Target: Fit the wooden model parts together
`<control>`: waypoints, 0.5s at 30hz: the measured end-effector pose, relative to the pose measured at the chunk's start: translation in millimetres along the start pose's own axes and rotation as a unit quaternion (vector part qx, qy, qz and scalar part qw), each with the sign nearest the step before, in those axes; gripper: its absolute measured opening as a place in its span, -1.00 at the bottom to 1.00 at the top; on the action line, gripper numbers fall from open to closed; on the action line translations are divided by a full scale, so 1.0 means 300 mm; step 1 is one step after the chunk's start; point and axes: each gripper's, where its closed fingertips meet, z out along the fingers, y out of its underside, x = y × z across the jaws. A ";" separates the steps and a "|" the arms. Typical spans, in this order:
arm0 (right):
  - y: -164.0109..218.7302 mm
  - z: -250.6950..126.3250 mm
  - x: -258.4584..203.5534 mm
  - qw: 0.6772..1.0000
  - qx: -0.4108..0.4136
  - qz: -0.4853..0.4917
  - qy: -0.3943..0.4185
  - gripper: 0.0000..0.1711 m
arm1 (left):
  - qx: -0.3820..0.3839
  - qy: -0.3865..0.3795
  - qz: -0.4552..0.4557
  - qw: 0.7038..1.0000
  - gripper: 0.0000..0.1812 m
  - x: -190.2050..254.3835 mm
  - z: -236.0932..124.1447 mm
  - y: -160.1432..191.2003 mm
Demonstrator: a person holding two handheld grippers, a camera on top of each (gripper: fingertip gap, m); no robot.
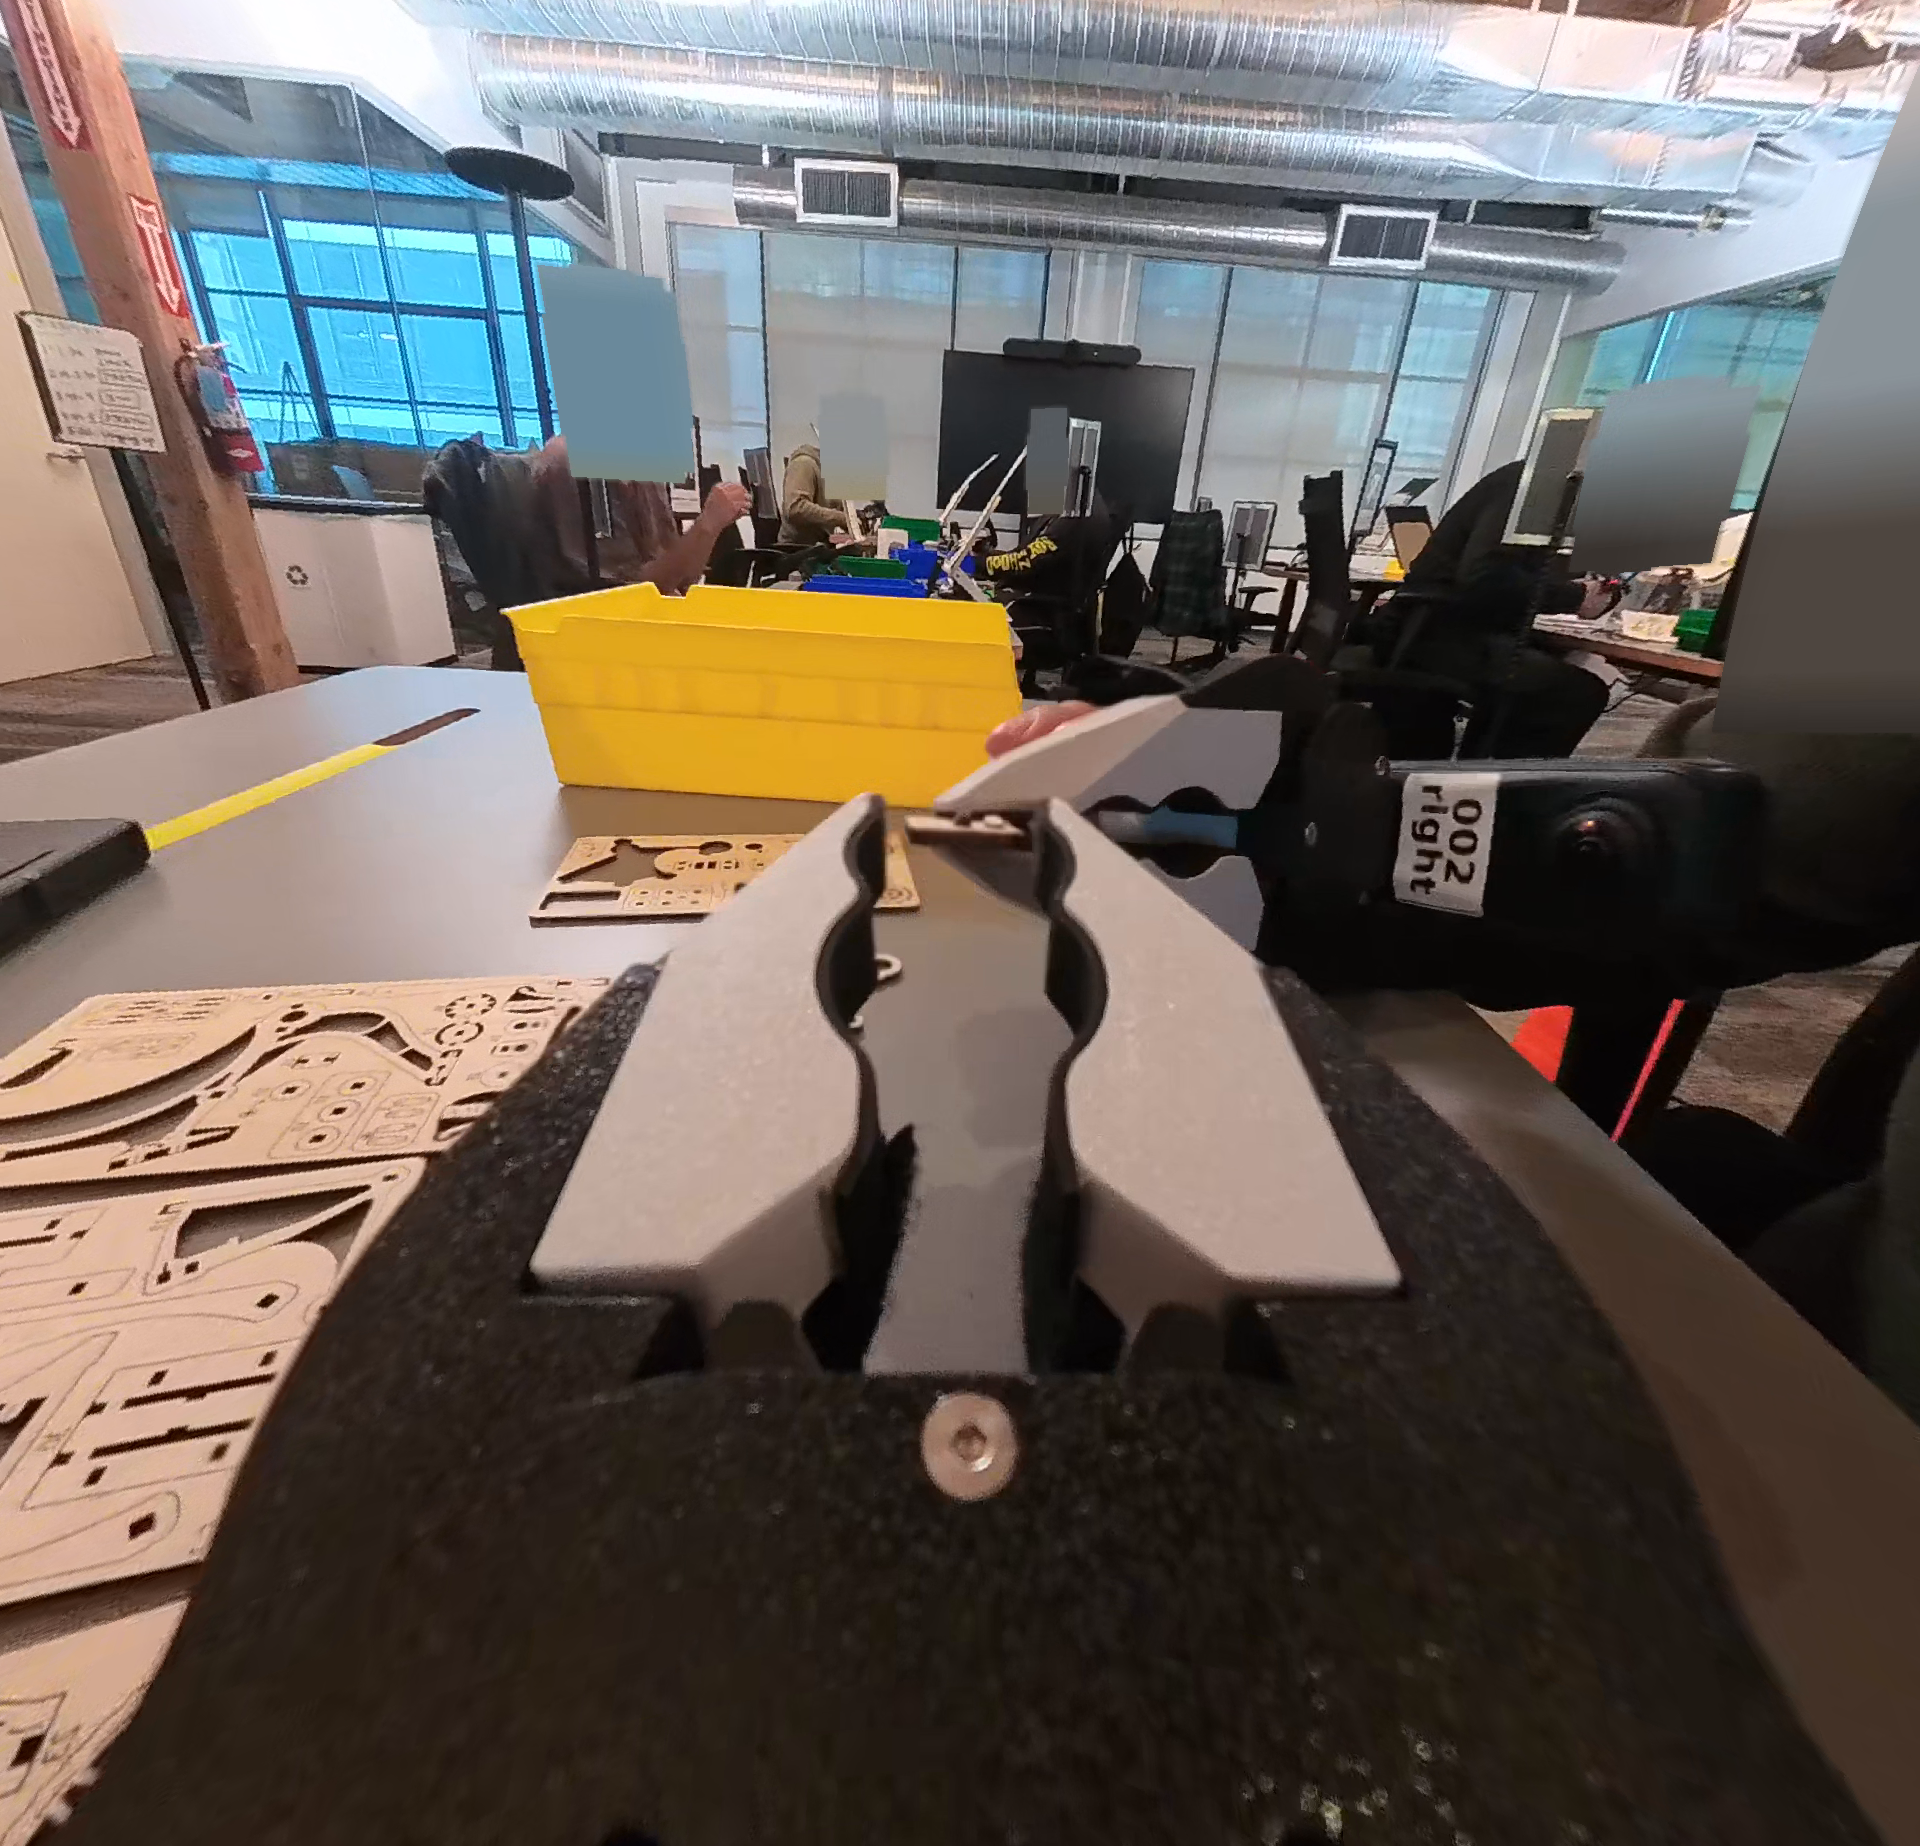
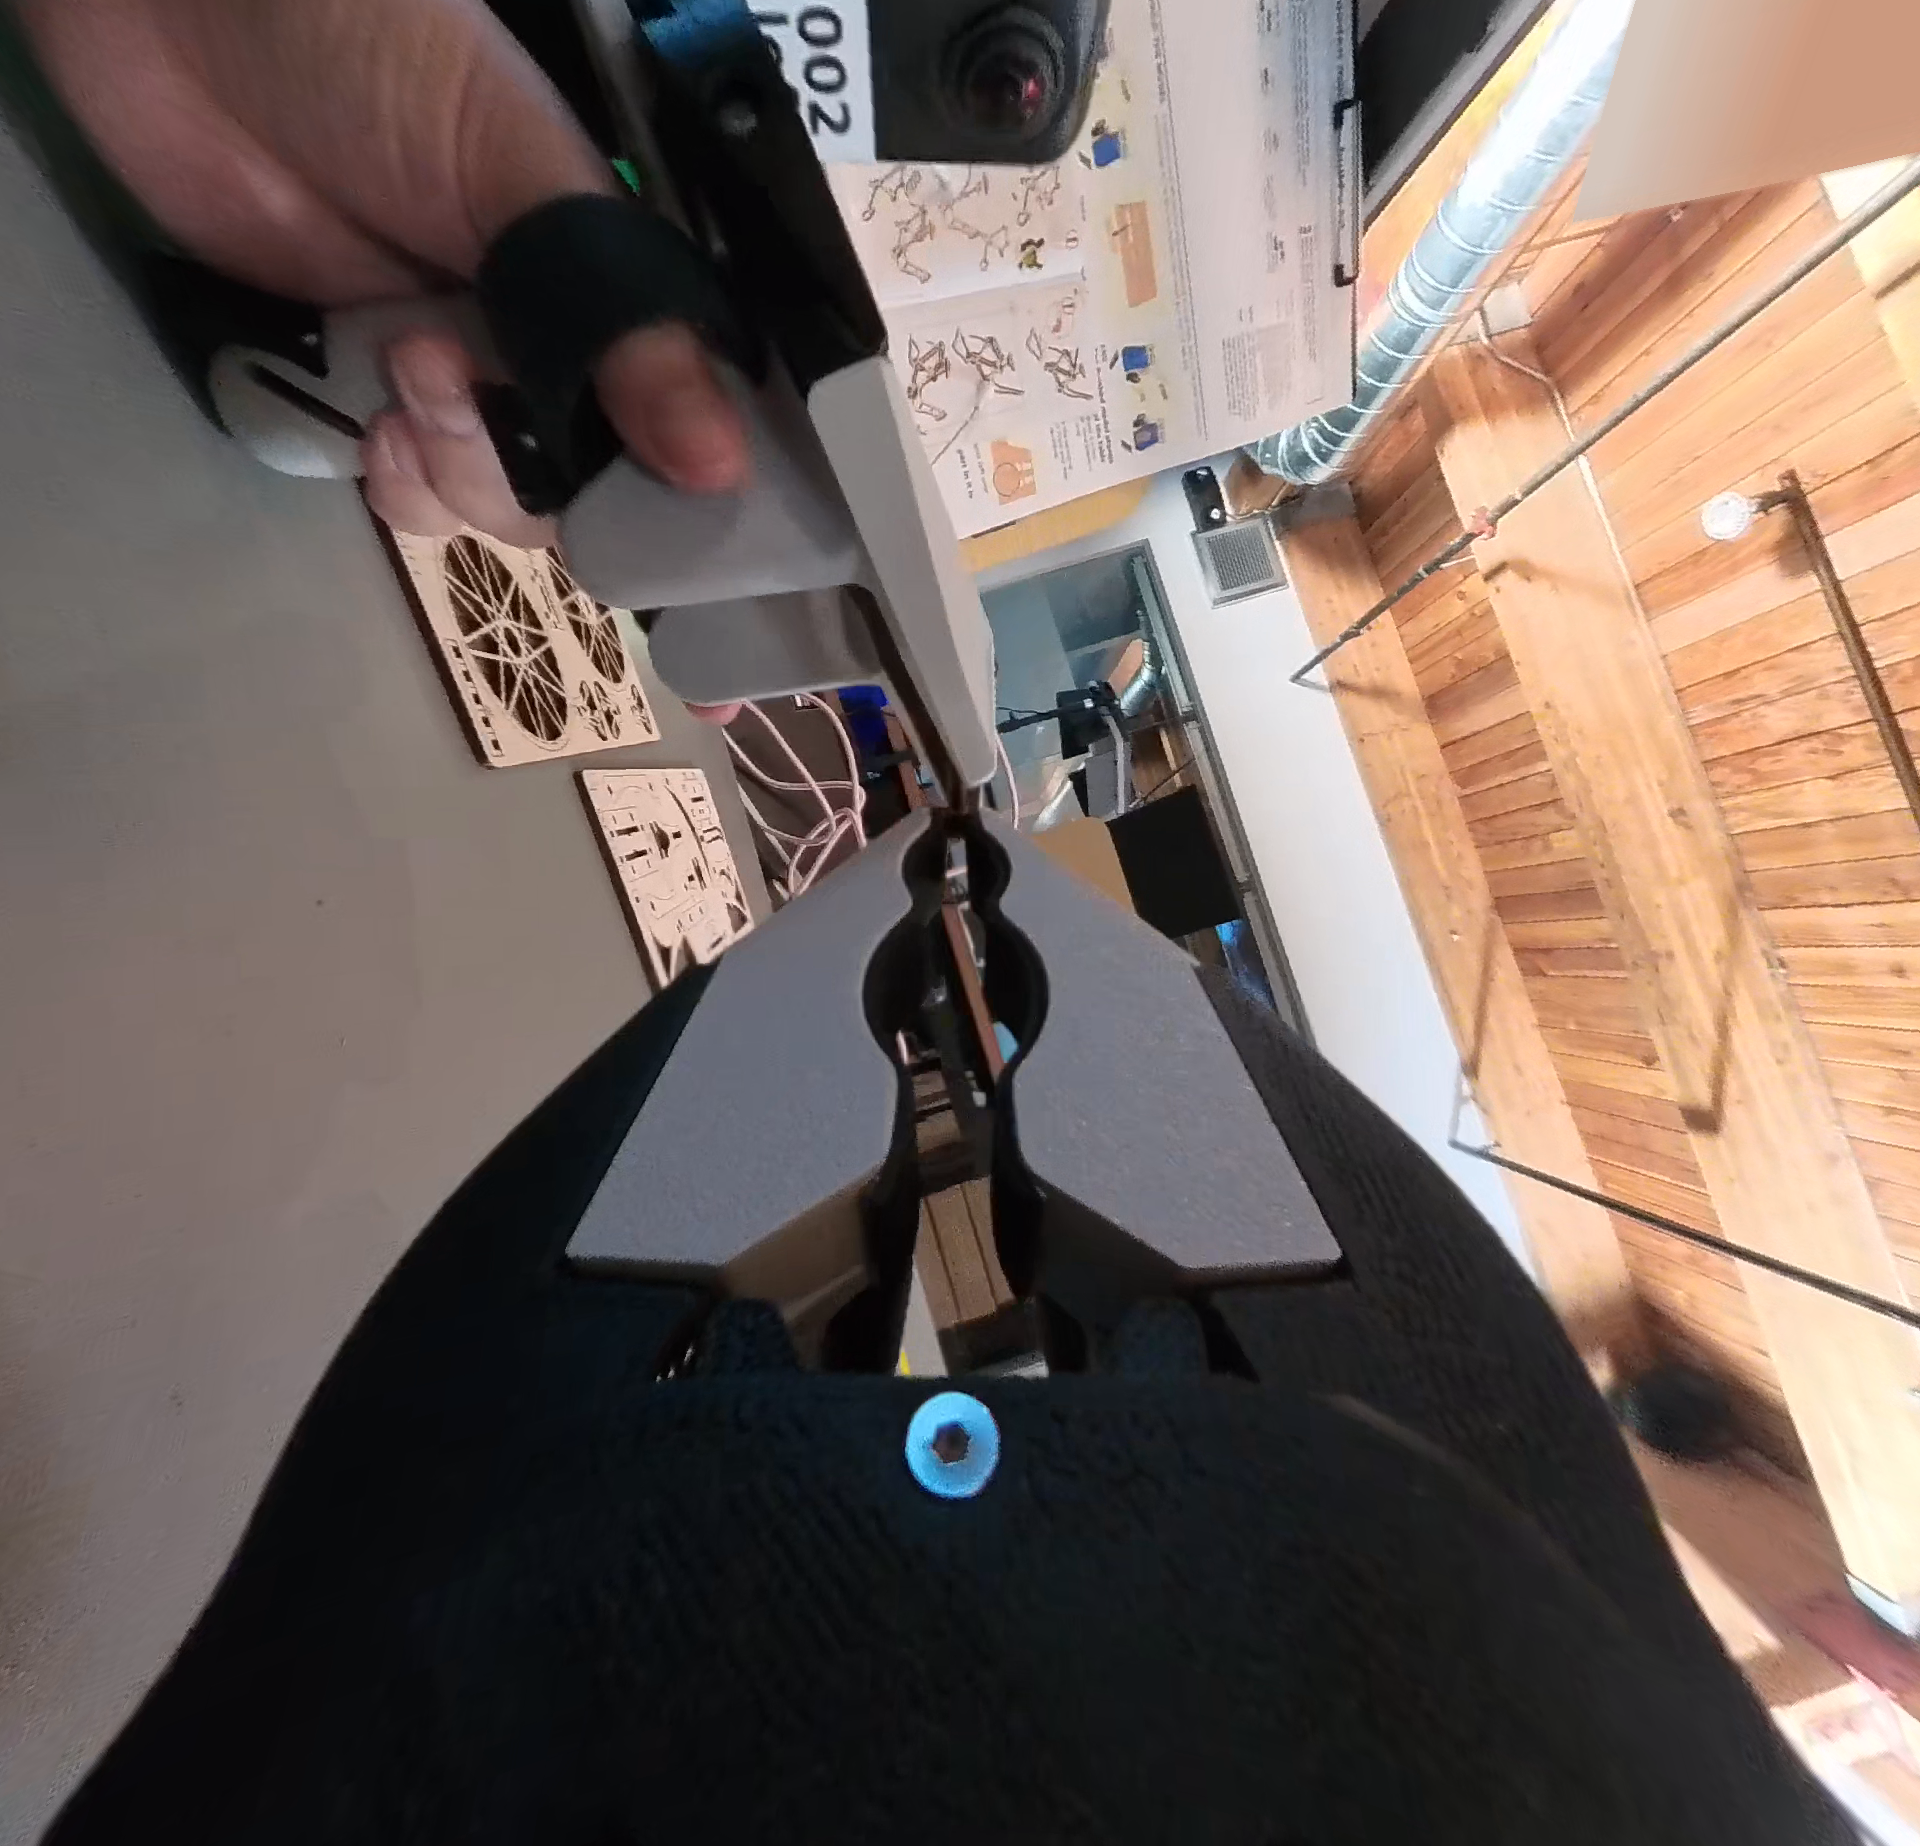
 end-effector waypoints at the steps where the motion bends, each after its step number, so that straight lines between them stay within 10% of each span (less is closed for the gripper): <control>1: -0.002 -0.001 -0.001 1.000 0.002 -0.001 -0.001 -0.99 | -0.005 0.003 -0.003 1.000 -0.68 0.003 0.003 0.005; 10: -0.010 -0.001 0.000 1.000 0.009 0.025 -0.005 -0.99 | -0.012 0.004 0.001 1.000 -0.81 0.006 0.005 0.012; 15: 0.035 -0.007 0.011 0.976 0.007 0.209 -0.059 -0.84 | -0.020 -0.075 0.068 0.995 -0.81 -0.070 -0.028 -0.002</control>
